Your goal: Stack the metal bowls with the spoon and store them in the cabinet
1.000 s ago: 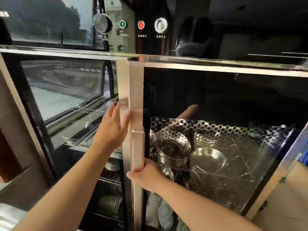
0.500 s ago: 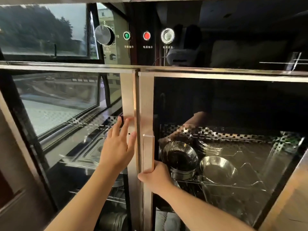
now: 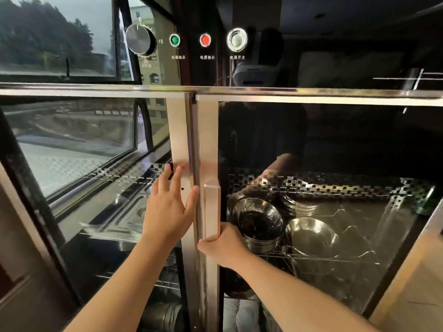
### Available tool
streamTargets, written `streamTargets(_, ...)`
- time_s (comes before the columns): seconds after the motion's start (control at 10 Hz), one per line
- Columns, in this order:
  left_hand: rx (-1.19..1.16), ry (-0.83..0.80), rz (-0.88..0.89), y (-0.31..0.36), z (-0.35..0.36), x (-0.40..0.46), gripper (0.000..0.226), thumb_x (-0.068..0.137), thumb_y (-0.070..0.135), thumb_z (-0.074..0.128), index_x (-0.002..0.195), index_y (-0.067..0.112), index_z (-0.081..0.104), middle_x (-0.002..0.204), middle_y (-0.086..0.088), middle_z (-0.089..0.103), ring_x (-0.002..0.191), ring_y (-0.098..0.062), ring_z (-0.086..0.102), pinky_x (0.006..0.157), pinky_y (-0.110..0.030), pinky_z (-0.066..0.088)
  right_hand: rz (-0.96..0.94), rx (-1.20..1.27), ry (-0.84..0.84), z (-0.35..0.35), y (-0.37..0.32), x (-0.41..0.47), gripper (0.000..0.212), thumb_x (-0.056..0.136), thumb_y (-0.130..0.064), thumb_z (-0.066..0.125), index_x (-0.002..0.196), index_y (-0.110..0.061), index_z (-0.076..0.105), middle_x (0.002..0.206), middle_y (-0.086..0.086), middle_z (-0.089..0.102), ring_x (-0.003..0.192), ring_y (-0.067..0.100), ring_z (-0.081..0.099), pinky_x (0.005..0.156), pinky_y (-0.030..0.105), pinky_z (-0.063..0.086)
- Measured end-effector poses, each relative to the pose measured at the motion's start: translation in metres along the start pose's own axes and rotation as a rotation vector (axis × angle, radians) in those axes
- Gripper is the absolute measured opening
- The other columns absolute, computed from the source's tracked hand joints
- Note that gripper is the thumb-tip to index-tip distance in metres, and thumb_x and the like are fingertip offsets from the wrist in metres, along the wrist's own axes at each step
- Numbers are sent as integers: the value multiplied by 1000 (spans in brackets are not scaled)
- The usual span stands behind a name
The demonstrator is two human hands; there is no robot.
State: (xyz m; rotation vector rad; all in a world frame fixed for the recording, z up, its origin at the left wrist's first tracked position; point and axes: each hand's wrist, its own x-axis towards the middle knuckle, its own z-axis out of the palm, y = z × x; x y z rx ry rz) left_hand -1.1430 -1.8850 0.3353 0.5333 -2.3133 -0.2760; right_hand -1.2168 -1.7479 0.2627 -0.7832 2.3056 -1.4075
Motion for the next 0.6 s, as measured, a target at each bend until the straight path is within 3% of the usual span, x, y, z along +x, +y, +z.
streamTargets(0.2,2,-69,-22,4,-10,-2,78,94,73,19,158,29,17,167,-5,12,152,-31,14,116,-53,25,8,-125,-30,-5,-7,-15,24,72,-49,75,91,-44,62,84,-19,70,79,-1,65,63,18,47)
streamTargets(0.3,3,-129,-33,6,-19,-3,78,94,72,23,158,28,20,167,-5,12,152,-31,15,117,-55,27,-8,-200,-69,-12,-15,-23,29,70,-61,77,84,-46,57,78,-21,69,77,-5,63,61,19,43)
streamTargets(0.4,-20,-182,-36,10,-32,-5,74,95,69,32,155,26,28,164,-5,23,148,-31,26,115,-54,34,-39,-326,-136,-24,-23,-31,43,64,-72,74,93,-46,55,88,-24,64,89,1,62,70,22,46)
streamTargets(0.5,-61,-200,-12,16,-49,-8,70,95,67,38,148,22,41,153,-6,41,136,-29,45,107,-50,45,-93,-379,-107,-43,-35,-44,49,67,-73,72,104,-43,63,97,-22,64,95,5,65,83,31,57)
streamTargets(0.6,-70,-200,45,24,-67,-12,62,94,64,43,138,22,53,144,-5,52,124,-24,55,103,-46,49,-145,-365,-59,-67,-49,-61,53,77,-66,71,118,-35,62,98,-12,69,87,6,68,79,32,61)
